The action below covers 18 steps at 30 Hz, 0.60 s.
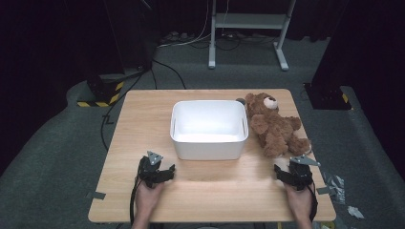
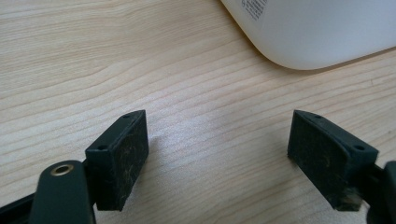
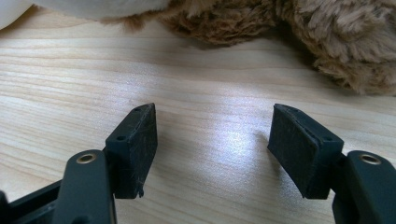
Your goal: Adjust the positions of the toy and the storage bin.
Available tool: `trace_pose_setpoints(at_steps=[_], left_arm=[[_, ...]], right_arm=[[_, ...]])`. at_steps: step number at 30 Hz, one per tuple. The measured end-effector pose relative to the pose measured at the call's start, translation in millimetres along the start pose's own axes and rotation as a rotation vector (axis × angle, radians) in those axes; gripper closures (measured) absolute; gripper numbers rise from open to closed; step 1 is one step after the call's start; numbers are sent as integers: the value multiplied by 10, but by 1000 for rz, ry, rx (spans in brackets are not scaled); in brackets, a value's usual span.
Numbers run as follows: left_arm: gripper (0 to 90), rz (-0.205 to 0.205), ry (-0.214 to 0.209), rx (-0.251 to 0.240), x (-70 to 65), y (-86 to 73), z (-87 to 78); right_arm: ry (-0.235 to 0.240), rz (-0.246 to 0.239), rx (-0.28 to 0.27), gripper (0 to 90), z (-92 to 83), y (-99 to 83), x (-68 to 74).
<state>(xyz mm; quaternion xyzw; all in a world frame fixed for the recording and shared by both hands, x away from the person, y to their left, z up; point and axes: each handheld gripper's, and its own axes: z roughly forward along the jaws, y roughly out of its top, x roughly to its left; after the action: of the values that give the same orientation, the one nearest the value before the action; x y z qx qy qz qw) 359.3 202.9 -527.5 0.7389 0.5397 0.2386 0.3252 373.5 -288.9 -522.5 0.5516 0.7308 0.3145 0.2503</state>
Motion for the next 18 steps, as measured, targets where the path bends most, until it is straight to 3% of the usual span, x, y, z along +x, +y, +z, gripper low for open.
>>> trace_pose_setpoints(at_steps=[18], left_arm=[[205, -12, -3, -1, -7, -2, 2]], right_arm=[[-2, 3, 0, 323, 5, 5, 9]])
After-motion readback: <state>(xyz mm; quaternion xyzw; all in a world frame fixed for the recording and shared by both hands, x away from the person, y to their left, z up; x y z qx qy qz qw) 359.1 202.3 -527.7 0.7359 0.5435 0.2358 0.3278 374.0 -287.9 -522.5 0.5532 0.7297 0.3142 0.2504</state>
